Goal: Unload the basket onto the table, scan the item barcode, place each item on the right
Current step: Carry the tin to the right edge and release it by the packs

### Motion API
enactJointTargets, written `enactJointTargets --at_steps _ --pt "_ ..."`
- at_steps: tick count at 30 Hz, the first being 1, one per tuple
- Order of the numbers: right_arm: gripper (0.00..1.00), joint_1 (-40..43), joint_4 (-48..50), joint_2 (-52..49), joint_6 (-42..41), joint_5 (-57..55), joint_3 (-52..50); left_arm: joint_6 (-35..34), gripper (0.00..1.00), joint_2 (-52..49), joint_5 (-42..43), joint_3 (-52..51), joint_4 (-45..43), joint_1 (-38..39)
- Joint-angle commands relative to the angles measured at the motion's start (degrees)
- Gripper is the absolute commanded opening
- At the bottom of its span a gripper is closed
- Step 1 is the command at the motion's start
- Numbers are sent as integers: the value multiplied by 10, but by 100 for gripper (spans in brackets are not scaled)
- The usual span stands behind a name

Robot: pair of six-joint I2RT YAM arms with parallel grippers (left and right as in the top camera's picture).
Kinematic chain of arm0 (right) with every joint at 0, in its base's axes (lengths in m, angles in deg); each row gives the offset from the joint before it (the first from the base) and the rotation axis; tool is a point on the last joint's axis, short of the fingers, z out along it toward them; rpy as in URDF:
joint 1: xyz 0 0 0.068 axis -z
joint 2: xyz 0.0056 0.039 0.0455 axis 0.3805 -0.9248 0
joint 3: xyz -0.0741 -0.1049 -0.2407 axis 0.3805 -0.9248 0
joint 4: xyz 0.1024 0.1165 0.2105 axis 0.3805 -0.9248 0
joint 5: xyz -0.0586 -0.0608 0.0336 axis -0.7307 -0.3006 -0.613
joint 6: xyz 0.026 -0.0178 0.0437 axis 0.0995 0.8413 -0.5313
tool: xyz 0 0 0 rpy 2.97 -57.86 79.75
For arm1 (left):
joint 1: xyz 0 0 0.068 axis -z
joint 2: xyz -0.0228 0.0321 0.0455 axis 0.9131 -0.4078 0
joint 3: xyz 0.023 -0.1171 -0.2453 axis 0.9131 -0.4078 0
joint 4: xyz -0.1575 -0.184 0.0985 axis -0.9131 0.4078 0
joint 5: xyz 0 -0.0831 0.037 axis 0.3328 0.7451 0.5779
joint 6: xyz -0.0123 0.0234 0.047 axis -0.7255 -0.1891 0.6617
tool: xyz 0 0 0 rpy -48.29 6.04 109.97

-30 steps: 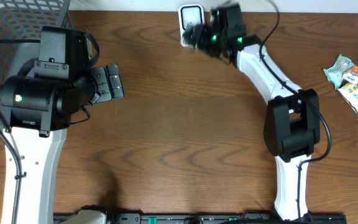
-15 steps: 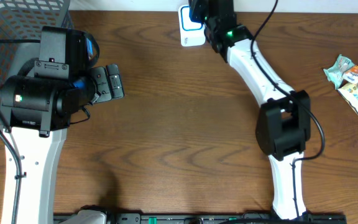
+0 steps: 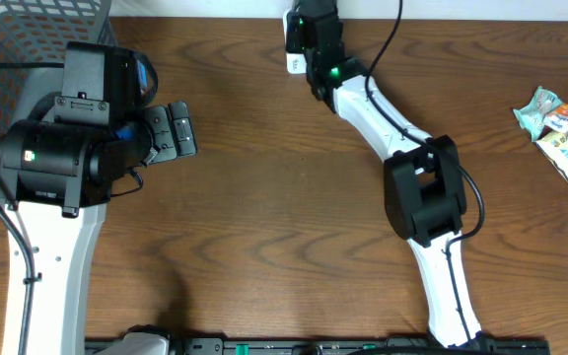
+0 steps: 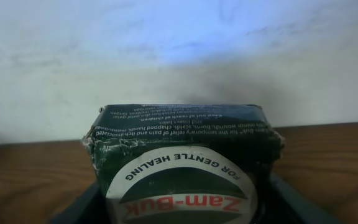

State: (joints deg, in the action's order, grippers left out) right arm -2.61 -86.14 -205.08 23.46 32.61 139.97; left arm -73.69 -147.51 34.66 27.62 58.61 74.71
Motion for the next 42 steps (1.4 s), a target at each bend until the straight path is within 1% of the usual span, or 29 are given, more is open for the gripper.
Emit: enactJointTargets --at_steps 1,5,8,12,21,25,27,29,31,33,36,40,42 --pt "44 0 7 -6 15 -39 10 -1 98 1 4 -3 2 -2" --pt "44 7 -12 -3 23 -54 13 -1 98 1 4 -3 2 -2" --pt "45 20 -54 11 15 -54 26 -1 98 1 4 -3 2 -2" --pt "46 58 -121 46 -1 -60 41 -1 98 1 4 -3 2 -2" --pt "46 194 -330 123 0 -73 42 -1 98 1 4 -3 2 -2" --pt "46 269 -427 127 0 -112 42 -1 98 1 4 -3 2 -2" --pt "44 308 -463 127 0 -127 40 -1 98 1 4 -3 2 -2" --pt "43 341 -485 127 0 -128 40 -1 97 1 4 -3 2 -2" --pt "49 370 -502 127 -1 -128 40 -1 98 1 4 -3 2 -2" --pt "56 398 -514 127 -1 -128 37 -1 98 1 4 -3 2 -2" --pt "62 436 -520 127 -2 -128 31 -1 97 1 4 -3 2 -2" --pt "72 470 -529 127 -27 -117 26 -1 98 1 4 -3 2 -2" --pt "79 481 -532 127 -27 -100 26 -1 98 1 4 -3 2 -2"
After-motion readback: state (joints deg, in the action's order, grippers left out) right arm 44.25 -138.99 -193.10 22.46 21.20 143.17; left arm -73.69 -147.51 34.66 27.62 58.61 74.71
